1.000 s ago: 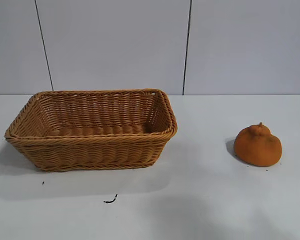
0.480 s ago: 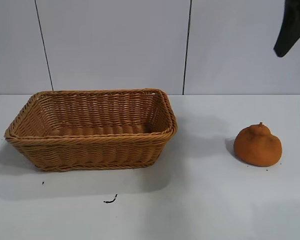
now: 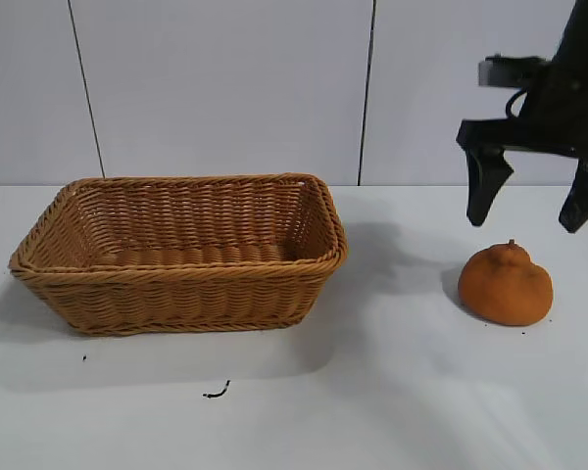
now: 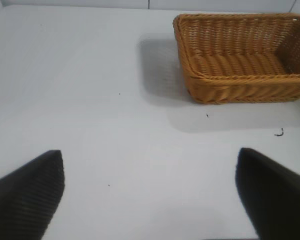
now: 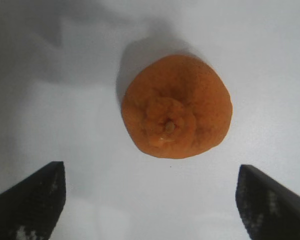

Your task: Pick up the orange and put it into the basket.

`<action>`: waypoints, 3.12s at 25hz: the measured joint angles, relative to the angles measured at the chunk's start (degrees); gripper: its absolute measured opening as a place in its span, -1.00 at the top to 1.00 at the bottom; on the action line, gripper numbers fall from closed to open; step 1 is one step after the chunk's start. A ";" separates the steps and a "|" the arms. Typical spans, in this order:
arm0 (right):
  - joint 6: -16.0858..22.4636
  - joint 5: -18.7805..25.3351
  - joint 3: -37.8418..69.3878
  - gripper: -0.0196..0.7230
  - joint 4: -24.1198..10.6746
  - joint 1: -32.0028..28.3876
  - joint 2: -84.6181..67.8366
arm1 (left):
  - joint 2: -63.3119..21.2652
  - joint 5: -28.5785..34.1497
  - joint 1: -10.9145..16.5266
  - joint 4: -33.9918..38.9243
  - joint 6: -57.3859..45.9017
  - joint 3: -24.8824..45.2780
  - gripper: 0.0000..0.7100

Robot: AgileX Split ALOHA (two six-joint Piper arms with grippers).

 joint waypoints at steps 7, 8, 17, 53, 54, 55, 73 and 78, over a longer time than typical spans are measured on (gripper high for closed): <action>0.00 -2.44 0.00 0.00 -0.86 0.00 0.93 | 0.00 0.00 0.00 0.00 0.00 0.00 -0.88; 0.00 -2.37 -0.08 0.31 -1.17 0.00 0.93 | 0.00 0.00 0.00 0.00 0.00 0.00 -0.88; -0.10 6.95 -12.06 0.80 -2.48 0.00 -1.24 | 0.00 0.00 0.00 0.00 0.00 0.00 -0.88; 0.59 -3.01 -30.90 0.80 -0.84 32.78 11.45 | 0.00 0.00 0.00 0.00 0.00 0.00 -0.88; 0.92 -3.04 -30.90 0.80 -0.23 32.78 12.38 | 0.00 0.00 0.00 0.00 0.00 0.00 -0.88; 1.10 -2.98 -30.90 0.75 0.44 32.78 13.04 | 0.00 0.00 0.00 0.00 0.00 0.00 -0.88; 3.37 13.34 -47.91 -0.92 -3.97 26.99 11.74 | 0.00 0.00 0.00 0.00 0.00 0.00 -0.88; 3.52 16.15 -48.16 -0.92 -5.23 17.53 11.79 | 0.00 -0.06 0.00 0.00 0.00 0.00 -0.88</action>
